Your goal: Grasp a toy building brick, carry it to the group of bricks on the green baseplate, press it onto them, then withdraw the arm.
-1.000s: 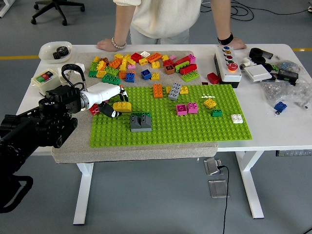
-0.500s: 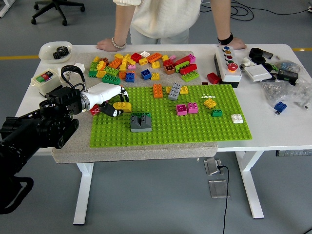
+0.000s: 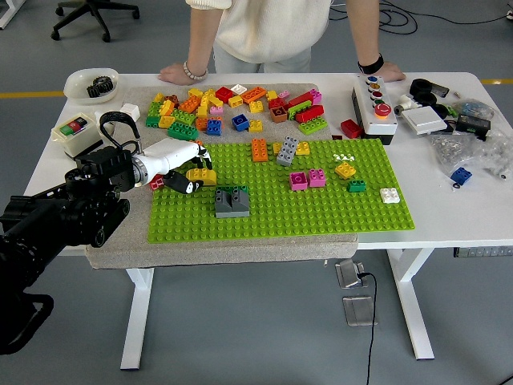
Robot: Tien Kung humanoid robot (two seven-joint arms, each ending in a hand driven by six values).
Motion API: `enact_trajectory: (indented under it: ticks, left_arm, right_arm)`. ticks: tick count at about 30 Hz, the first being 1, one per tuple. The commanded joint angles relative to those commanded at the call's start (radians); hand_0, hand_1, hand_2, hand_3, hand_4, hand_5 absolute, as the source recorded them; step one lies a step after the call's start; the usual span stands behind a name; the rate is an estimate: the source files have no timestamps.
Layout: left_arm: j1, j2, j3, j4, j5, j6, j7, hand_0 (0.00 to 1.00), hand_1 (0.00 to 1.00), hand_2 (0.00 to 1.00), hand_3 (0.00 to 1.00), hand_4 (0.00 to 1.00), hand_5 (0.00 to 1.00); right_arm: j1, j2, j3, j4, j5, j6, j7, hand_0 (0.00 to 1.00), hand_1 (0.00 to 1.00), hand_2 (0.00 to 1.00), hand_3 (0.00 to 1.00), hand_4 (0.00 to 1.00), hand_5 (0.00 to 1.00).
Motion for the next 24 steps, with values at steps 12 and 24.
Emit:
enact_trajectory:
  ticks: [12,24]
  left_arm:
    - [0.007,-0.009,-0.249,-0.049,0.197,-0.007,-0.007,0.620,0.625,0.536,0.524,0.393,0.002]
    - [0.030,-0.009,-0.437,-0.132,0.361,-0.035,0.004,0.616,0.616,0.537,0.528,0.372,0.002]
  right_arm:
    - [-0.002,0.002,0.004,0.000,0.001,-0.001,0.000,0.739,0.634,0.675,0.611,0.818,0.524]
    - [-0.008,-0.001,0.011,0.000,0.005,-0.003,0.001,0.739,0.634,0.675,0.612,0.818,0.523]
